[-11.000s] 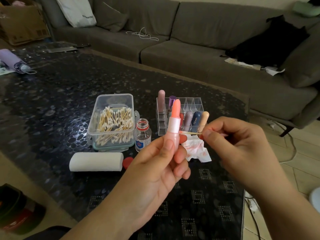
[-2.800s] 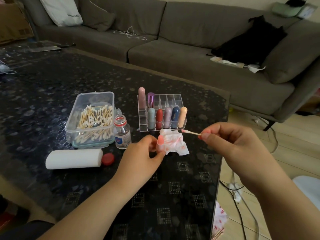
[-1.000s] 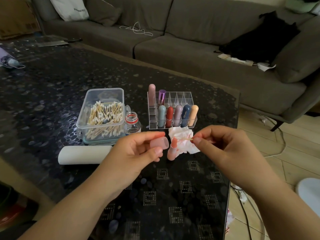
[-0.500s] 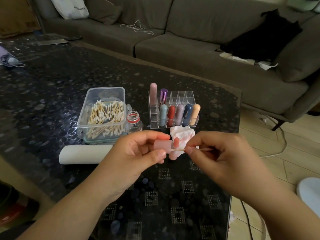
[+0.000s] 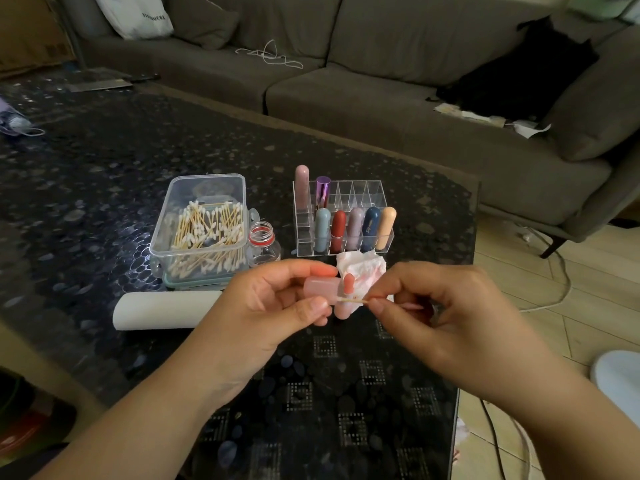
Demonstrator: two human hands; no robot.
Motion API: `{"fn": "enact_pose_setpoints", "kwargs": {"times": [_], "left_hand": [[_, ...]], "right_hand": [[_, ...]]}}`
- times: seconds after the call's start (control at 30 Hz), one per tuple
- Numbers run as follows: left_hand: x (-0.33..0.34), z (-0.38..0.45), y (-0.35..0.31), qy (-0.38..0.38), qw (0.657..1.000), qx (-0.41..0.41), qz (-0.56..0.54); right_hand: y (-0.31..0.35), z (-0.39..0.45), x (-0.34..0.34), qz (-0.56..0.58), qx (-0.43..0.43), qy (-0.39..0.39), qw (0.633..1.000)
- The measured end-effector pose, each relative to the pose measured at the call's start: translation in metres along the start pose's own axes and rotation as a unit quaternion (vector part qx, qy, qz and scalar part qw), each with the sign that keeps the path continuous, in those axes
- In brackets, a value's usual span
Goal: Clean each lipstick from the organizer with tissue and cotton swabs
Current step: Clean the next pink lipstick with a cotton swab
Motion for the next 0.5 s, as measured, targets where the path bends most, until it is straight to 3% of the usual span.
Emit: {"fn": "enact_pose_setpoints", "kwargs": {"times": [0.2,0.5], "left_hand": [[-0.0002,-0.0008,0.0005,0.011,1.000,-0.014,-0.021],[-0.0019,0.0007,0.0006,-0.006,0.999,-0.020,-0.039]], "right_hand": [[-0.0033,-0.0001,0.0002,-0.004,0.045,-0.044,0.998],[0.0000,0.0011,0.0019,-0.027,-0.007,-0.023,0.999]]}}
Point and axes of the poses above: each hand's wrist, its own z-axis towards the middle knuckle, its own x-axis out of the palm, y = z × x, the point moved 2 cm from there along z, towards the middle knuckle, and after that the axes turned 5 degrees about -y, right-handed, at the moved point
